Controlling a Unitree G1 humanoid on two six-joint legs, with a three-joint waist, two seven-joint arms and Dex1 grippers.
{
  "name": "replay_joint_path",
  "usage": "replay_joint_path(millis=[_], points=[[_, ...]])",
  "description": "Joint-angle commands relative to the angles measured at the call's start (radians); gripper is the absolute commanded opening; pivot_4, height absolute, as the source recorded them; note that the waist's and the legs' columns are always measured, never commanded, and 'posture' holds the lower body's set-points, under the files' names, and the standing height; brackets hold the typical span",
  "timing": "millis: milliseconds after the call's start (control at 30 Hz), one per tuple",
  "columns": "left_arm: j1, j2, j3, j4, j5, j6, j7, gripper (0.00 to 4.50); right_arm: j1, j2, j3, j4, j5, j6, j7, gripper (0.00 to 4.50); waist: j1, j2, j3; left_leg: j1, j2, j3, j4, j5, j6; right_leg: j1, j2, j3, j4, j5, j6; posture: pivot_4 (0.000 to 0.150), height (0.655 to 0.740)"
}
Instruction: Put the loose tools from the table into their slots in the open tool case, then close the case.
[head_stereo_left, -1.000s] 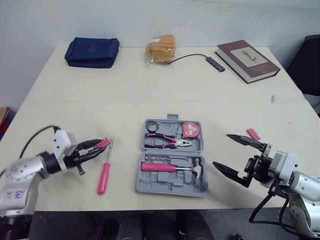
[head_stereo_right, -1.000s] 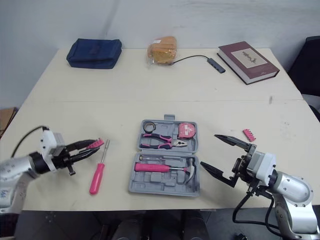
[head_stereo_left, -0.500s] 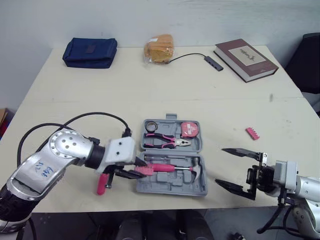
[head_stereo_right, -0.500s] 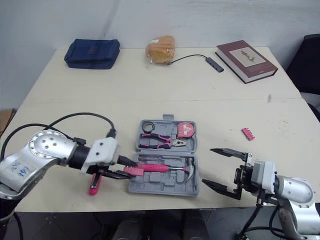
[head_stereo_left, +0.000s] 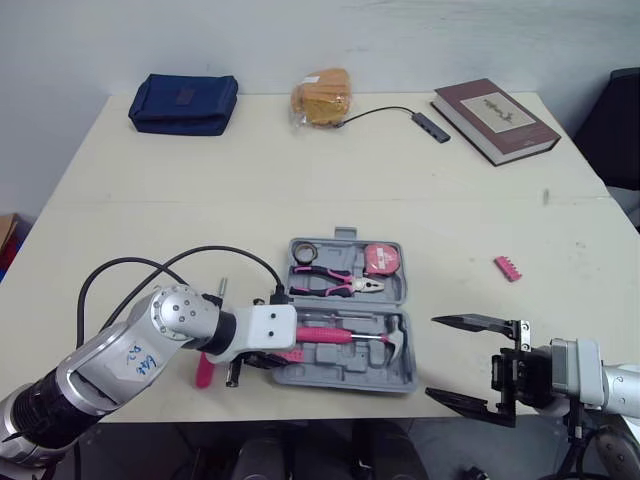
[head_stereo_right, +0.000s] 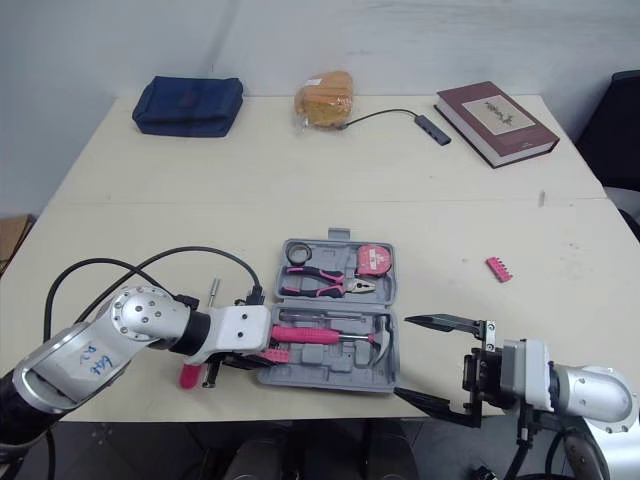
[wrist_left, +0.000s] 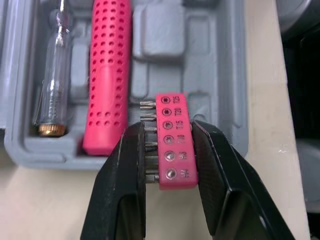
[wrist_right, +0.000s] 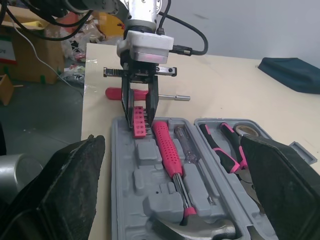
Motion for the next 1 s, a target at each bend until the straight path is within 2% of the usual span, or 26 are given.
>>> replay_joint_path(millis=[33,400,933,967,1000], points=[[-0.012,-0.023,0.004,0.0,0.02,0.002,0.007,0.7,0.005,-0.007,-0.032,-0.043,0.022,0.005,-0.013,4.5,0.003,-0.001,0.0,0.0,0.0,0.0,0.0,0.0,0.0,0.0,0.0,0.0,0.0,0.0,0.0,0.15,0.74],[-0.038,-0.099,-0.009,-0.006,0.005,0.036,-0.011,0.7,-0.013,0.002,-0.03,-0.018,0.002,0.001,-0.036,4.5,0.015,-0.001,0.001,0.0,0.0,0.0,0.002,0.0,0.002,0.0,-0.001,0.0,0.001,0.0,0.0,0.15,0.74],[-0.014,-0.139,-0.011,0.029,0.037,0.03,0.011,0.7,-0.011,0.012,-0.016,-0.028,-0.01,0.012,-0.063,4.5,0.016,-0.001,0.001,-0.002,0.0,-0.001,0.008,0.0,0.003,0.001,-0.001,-0.001,0.003,0.0,0.001,0.15,0.74],[-0.007,-0.145,-0.004,0.028,0.03,0.035,0.015,1.5,-0.01,0.012,-0.016,-0.031,-0.007,0.018,-0.067,4.5,0.016,-0.001,0.001,-0.003,0.0,-0.001,0.009,0.0,0.003,0.001,-0.001,-0.001,0.003,0.0,0.001,0.15,0.74],[-0.003,-0.149,0.0,0.027,0.026,0.038,0.017,1.74,-0.009,0.012,-0.015,-0.032,-0.005,0.022,-0.07,4.5,0.017,-0.001,0.001,-0.003,0.0,-0.002,0.01,-0.001,0.003,0.001,-0.002,-0.001,0.003,0.0,0.001,0.15,0.74]])
